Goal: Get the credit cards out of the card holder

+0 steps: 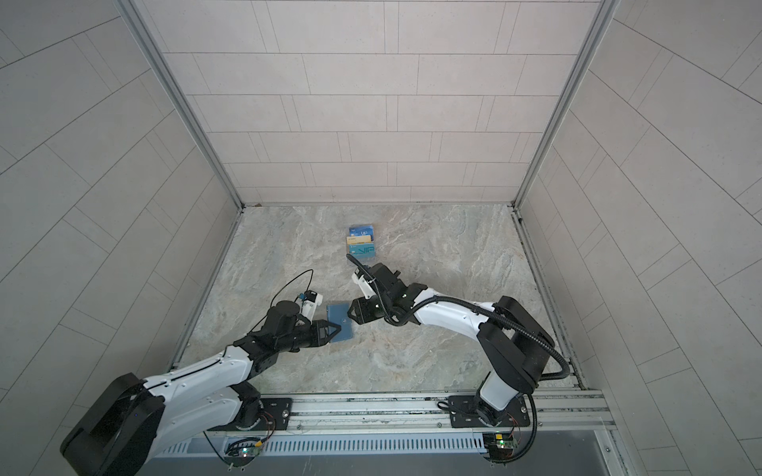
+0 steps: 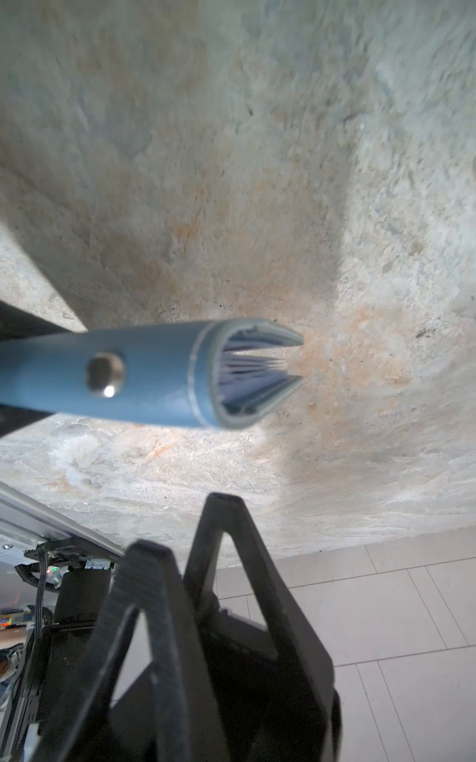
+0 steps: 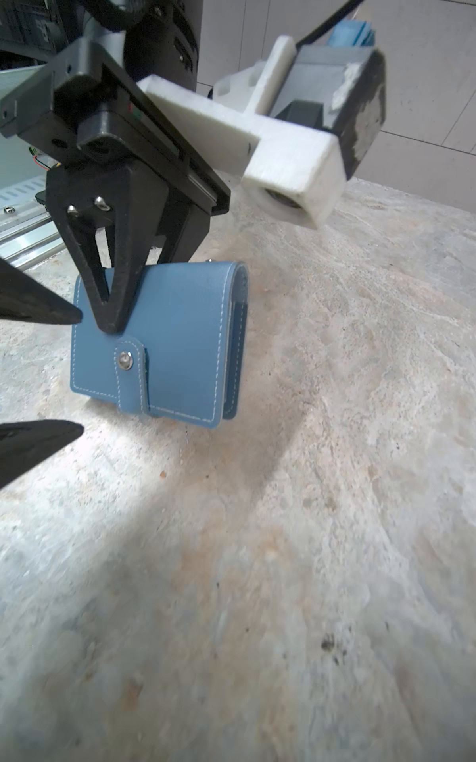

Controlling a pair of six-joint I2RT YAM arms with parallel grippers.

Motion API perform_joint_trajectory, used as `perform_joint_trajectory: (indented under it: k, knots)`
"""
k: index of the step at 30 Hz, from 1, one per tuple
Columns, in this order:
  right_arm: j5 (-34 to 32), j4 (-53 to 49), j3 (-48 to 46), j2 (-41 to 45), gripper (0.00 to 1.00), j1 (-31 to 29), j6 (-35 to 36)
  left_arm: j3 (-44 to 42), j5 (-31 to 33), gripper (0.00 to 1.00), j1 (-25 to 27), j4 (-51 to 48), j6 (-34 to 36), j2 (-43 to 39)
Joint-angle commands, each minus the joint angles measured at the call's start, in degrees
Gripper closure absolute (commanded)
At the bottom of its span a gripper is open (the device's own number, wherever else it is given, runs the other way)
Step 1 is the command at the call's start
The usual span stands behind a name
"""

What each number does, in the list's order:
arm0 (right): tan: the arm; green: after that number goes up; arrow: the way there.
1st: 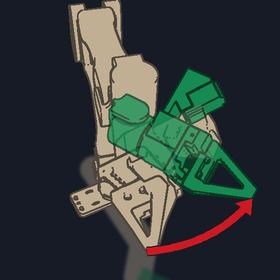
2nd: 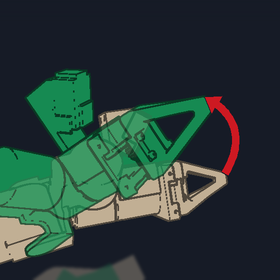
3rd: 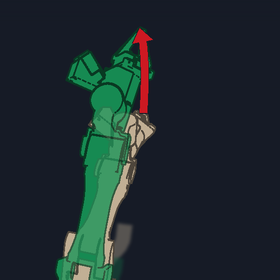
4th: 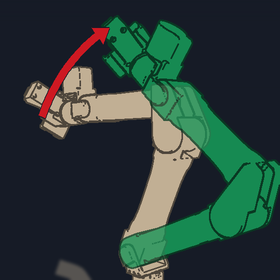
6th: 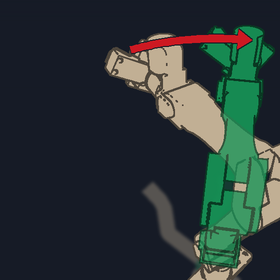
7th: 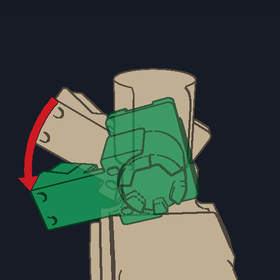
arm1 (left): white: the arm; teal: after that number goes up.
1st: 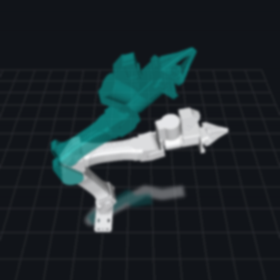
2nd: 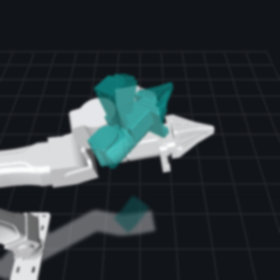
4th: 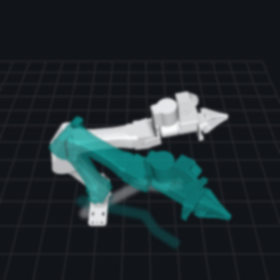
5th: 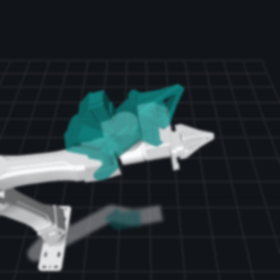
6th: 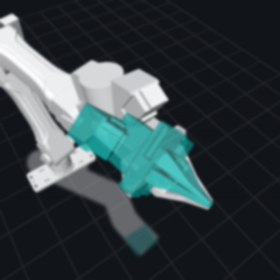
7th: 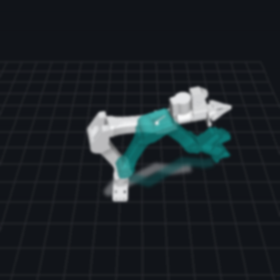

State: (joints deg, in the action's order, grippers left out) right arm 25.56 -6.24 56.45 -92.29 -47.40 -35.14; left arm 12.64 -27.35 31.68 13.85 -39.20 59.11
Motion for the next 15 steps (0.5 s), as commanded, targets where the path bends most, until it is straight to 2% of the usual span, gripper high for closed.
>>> perform_joint_trajectory:
  k: [1,15]
  knots:
    - [0.2,1.6,1.9,-1.1,0.57,-1.8,-1.5,1.5,0.5,1.00,0.2,-1.3,2.1,-1.9]
    - [-4.9,1.9,3.5,-4.7,0.62,-3.6,-4.5,1.0,-1.0,1.00,0.2,-1.9,2.6,-6.3]
